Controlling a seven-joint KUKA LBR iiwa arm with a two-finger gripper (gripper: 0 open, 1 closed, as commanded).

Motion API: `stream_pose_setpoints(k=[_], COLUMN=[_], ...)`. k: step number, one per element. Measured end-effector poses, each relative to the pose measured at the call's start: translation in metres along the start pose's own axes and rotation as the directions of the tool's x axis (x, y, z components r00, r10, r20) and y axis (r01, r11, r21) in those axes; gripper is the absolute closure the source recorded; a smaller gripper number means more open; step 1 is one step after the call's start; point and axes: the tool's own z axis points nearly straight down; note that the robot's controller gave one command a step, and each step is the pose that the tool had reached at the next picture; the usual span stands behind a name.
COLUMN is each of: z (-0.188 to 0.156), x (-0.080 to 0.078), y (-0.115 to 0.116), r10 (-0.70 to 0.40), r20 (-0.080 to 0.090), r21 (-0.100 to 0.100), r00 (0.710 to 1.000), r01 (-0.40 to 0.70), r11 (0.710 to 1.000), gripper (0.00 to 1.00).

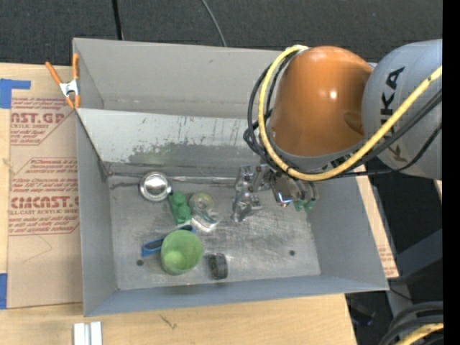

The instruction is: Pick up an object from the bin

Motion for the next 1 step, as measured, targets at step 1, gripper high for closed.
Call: stream_pose_setpoints(k=[1], z=[0.1792], x=[0.0005], y=[0.007], r10=[-0.049], r20=[-0.017], r21=[-0.001], r00=[0.999], r01=[0.049], r11=[0.999], gripper=[1.0])
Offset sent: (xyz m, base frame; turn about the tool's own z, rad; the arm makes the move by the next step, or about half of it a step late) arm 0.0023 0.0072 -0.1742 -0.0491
